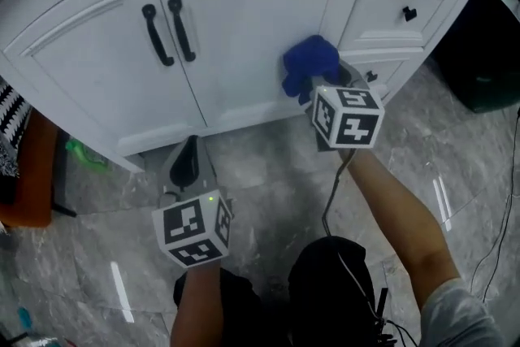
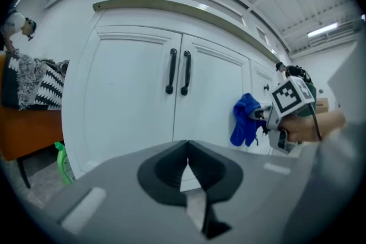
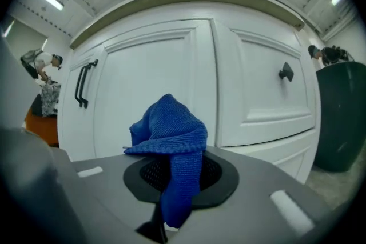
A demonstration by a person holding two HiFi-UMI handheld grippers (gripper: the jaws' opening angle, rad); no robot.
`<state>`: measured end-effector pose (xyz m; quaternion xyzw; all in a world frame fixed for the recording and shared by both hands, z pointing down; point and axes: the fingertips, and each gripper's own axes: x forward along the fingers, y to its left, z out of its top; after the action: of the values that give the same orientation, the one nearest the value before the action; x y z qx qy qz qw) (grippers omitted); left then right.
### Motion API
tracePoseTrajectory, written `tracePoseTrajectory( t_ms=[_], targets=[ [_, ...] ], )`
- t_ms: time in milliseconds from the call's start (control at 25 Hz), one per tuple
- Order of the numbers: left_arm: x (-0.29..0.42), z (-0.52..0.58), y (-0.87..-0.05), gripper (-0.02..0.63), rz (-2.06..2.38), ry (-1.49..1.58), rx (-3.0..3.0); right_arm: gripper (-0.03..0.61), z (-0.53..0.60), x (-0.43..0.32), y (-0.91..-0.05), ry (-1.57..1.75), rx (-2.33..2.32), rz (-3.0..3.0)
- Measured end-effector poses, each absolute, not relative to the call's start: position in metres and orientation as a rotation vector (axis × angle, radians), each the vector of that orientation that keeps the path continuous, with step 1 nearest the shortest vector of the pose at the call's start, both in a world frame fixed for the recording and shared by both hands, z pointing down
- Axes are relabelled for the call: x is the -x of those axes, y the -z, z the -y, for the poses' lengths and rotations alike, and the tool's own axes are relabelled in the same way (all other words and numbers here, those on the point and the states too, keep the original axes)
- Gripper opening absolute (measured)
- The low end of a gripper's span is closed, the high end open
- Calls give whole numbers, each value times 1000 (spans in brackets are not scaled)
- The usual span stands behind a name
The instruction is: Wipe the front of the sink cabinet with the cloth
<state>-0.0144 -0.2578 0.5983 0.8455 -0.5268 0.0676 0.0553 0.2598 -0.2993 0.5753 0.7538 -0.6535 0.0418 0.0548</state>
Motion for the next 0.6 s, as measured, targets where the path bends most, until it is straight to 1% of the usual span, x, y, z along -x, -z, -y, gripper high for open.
tracePoseTrajectory(
  t_ms=[200,320,440,600],
  targets=[
    [21,250,-582,9,1587,-235,-2628,64,268,-294,-571,-180,-2312,1968],
    [30,241,-560,9,1579,-326,-2684,66,251,-300,-547,-186,-2275,2030],
    [47,226,-508,9,1600,-398,-2722,66,237,-284,-500,-172,-2195,2173],
    [66,206,-416,9,1579,-451,-2673,67,214,-258,-421,-224,-2115,2234]
  ],
)
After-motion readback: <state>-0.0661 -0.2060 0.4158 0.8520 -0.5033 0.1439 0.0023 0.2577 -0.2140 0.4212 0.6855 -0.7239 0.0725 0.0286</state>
